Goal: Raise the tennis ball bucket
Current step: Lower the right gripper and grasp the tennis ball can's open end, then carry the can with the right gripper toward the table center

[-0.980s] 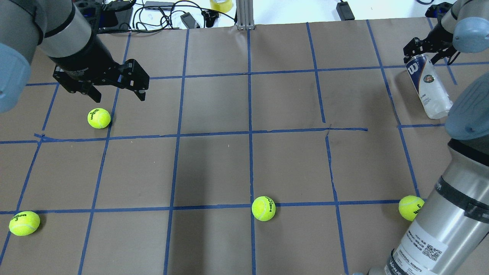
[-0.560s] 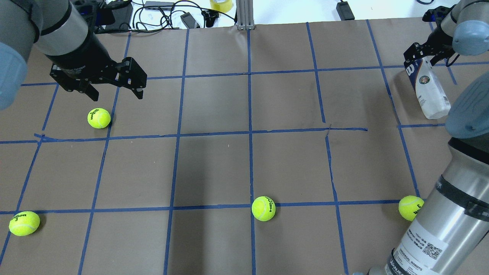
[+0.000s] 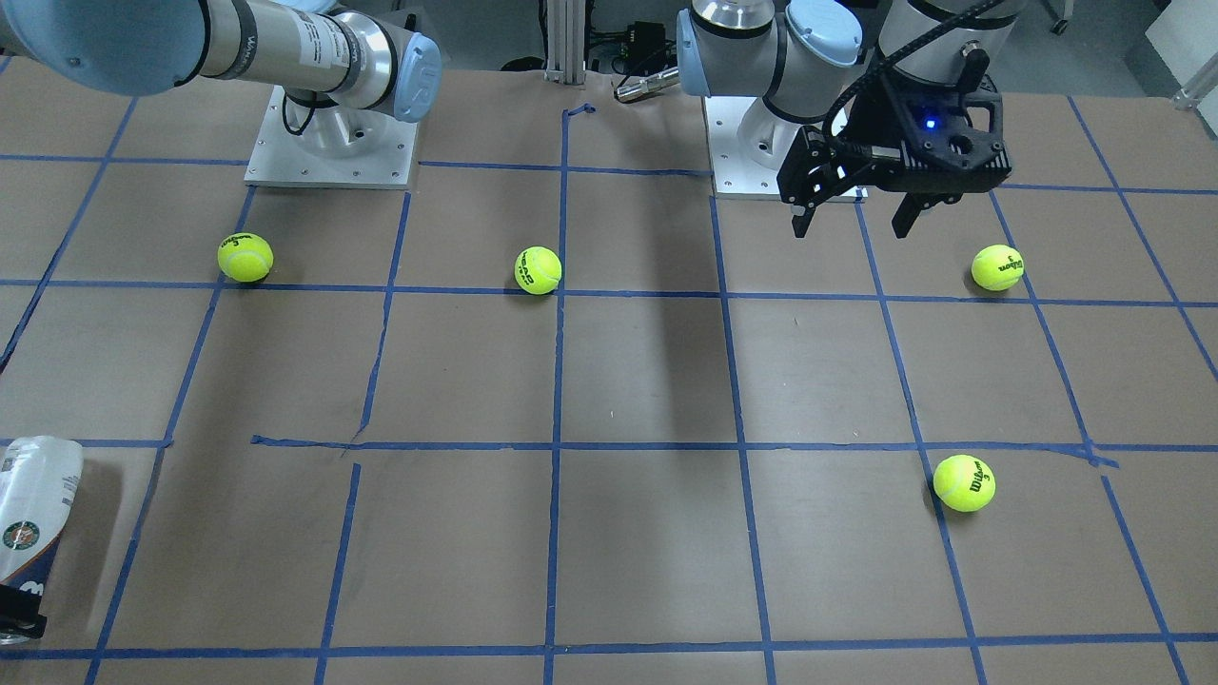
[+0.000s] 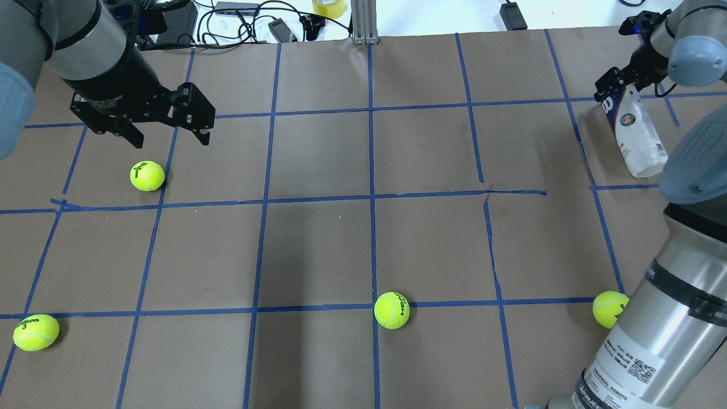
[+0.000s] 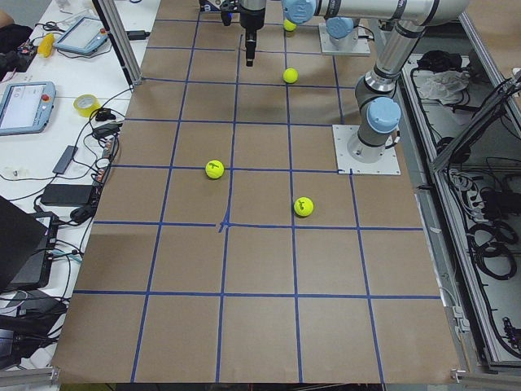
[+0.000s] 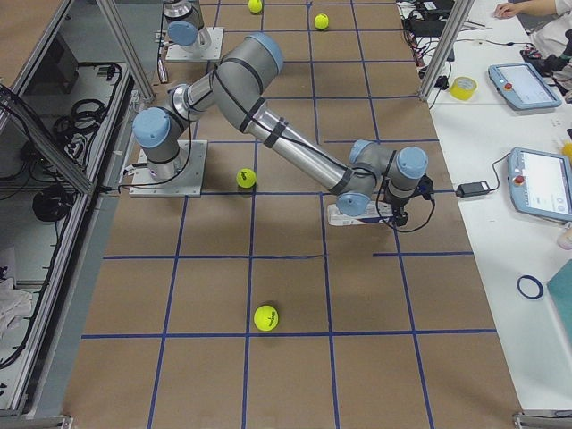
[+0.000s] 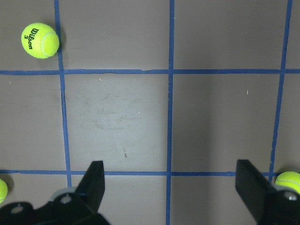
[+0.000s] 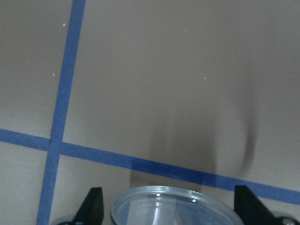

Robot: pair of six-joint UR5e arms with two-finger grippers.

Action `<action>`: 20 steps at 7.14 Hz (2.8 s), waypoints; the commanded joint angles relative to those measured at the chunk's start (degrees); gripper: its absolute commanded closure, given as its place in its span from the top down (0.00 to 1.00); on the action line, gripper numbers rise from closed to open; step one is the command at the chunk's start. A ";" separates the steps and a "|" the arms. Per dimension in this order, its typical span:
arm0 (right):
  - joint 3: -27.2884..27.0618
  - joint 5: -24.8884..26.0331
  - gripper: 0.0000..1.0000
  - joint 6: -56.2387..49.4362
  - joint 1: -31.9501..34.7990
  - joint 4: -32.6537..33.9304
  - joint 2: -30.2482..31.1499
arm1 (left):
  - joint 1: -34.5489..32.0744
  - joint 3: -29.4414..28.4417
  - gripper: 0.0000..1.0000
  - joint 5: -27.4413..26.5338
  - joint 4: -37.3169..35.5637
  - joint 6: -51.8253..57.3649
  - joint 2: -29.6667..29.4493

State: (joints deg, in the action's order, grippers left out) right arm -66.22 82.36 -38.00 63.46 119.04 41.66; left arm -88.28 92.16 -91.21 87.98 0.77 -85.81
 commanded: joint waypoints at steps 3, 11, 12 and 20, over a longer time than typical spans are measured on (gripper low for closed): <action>0.82 -0.36 0.74 4.65 0.52 -0.38 1.57 | 0.04 -0.14 1.00 0.07 -0.09 0.02 0.03; -1.11 0.96 0.47 1.76 33.77 -1.11 9.57 | 6.98 -2.95 1.00 0.42 -0.35 0.99 0.29; -1.98 1.04 0.43 -3.52 38.97 4.74 9.32 | 7.07 -2.95 1.00 0.77 -0.35 1.08 0.29; -9.53 6.06 0.44 -26.86 54.66 25.29 4.31 | 7.25 -2.86 1.00 0.59 -0.53 1.08 0.21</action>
State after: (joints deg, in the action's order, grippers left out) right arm -73.33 87.93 -63.53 117.60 137.71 46.19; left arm -81.07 89.34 -90.72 87.51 1.85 -85.54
